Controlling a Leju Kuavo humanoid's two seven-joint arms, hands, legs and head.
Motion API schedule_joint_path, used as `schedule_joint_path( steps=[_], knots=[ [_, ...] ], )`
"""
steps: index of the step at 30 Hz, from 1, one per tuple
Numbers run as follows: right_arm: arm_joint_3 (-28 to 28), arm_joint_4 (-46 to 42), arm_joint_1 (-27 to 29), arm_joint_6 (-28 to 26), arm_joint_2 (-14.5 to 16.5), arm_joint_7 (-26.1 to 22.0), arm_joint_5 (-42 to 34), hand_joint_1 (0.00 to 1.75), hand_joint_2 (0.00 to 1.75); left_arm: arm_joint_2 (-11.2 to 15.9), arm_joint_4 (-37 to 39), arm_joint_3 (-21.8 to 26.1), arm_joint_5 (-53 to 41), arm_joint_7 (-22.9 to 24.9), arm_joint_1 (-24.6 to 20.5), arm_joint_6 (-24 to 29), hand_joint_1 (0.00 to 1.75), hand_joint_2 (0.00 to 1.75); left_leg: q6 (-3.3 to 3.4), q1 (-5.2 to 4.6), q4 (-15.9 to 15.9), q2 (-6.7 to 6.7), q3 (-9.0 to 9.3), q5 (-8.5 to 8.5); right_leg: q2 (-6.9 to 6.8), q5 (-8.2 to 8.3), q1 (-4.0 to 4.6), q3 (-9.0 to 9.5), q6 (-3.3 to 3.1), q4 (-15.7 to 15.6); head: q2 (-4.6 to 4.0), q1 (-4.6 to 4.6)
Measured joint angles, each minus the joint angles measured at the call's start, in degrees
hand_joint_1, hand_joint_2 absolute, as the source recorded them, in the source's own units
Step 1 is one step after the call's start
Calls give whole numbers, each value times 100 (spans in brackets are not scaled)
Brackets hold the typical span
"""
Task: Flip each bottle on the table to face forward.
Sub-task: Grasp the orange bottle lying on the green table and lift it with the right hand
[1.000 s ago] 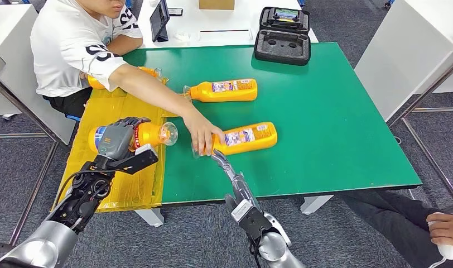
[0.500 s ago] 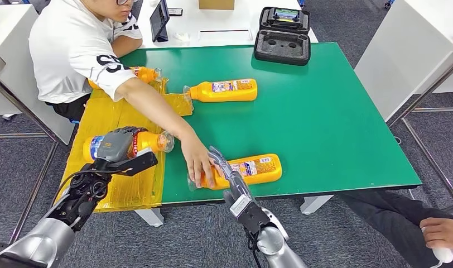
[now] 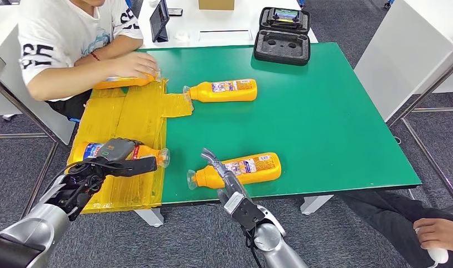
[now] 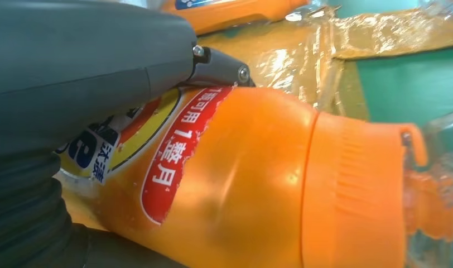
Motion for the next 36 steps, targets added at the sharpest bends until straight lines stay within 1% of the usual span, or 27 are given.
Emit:
schedule_joint_path(
  steps=[3, 4, 7, 8, 16, 17, 18, 20, 21, 22, 23, 28, 32, 36],
  knots=[
    [0, 1, 34, 48, 2, -10, 31, 0, 0, 39, 68, -10, -119, 80, -37, 2, 171, 175, -1, 1, -1, 1, 3, 0, 1, 0, 1, 1, 0, 0, 0, -1],
    [-1, 1, 38, 55, 2, -13, 44, 0, 0, 46, 92, -10, -151, 97, -53, 1, 168, 175, -1, 1, -1, 1, 4, 0, 1, 0, 1, 1, 0, 0, 0, -1],
    [-2, 1, 39, 72, 2, -16, 69, 0, 0, 53, 149, -10, -203, 110, -94, -33, 149, 175, -4, 2, -1, 0, 8, 2, 0, 1, 2, 5, -1, 1, 0, -1],
    [-2, 1, 39, 74, 3, -16, 72, 0, 0, 53, 163, -10, -210, 108, -105, -53, 147, 175, -4, 2, -1, 0, 10, 2, 0, 1, 2, 6, -1, 1, 0, -1],
    [-2, 0, 50, 76, 4, -16, 73, 0, 0, 51, 219, -10, -221, 90, -152, -116, 147, 175, -5, 1, -1, 0, 12, 3, 0, 1, 0, 11, -1, 1, 0, 0],
    [-2, 0, 53, 76, 4, -16, 73, 0, 0, 51, 222, -10, -222, 90, -154, -116, 136, 175, -5, 1, -1, 0, 12, 3, 0, 1, 0, 11, -1, 1, 0, -1],
    [-2, 0, 57, 76, 4, -16, 73, 0, 0, 51, 225, -10, -222, 90, -156, -116, 104, 175, -5, 1, -1, 0, 12, 3, 0, 1, 0, 11, -1, 1, 0, -1],
    [-2, 0, 62, 76, 5, -16, 73, 0, 0, 51, 230, -10, -223, 90, -158, -116, 32, 175, -5, 1, -1, 0, 12, 3, 0, 1, 1, 10, -1, 1, 0, -1],
    [-2, 0, 64, 76, 5, -16, 74, 0, 0, 51, 233, -10, -222, 87, -159, -123, 6, 175, -5, 1, -1, 0, 13, 3, 0, 1, 1, 10, -1, 1, 0, -1],
    [-2, 0, 65, 76, 6, -16, 76, 0, 0, 51, 238, -10, -220, 79, -160, -147, 1, 175, -5, 1, -1, 0, 13, 3, 0, 1, 1, 10, -1, 1, 0, -1],
    [-3, 0, 67, 76, 7, -15, 82, 0, 0, 51, 244, -9, -210, 57, -163, -188, 0, 175, -5, 1, -1, 1, 13, 3, 0, 1, 1, 10, -1, 1, 0, -1],
    [-10, -9, 77, 66, 11, 14, 135, 0, 0, 42, 282, 31, -102, -105, -214, -500, 0, 175, -5, 1, -1, 1, 14, 3, 0, 1, 1, 11, -1, 1, 0, -1],
    [-49, -67, 132, 39, 11, 68, 149, 0, 0, 26, 321, 82, -43, -221, -235, -623, 0, 0, -5, 1, -1, 0, 14, 3, 0, 0, 0, 13, 0, 1, 0, -1],
    [-92, -133, 211, 36, 16, 104, 175, 0, 0, 15, 350, 162, 83, -406, -237, -789, 0, 0, -5, 1, -1, -3, 16, 2, -1, 0, -1, 17, 0, 0, 0, -1]
  ],
)
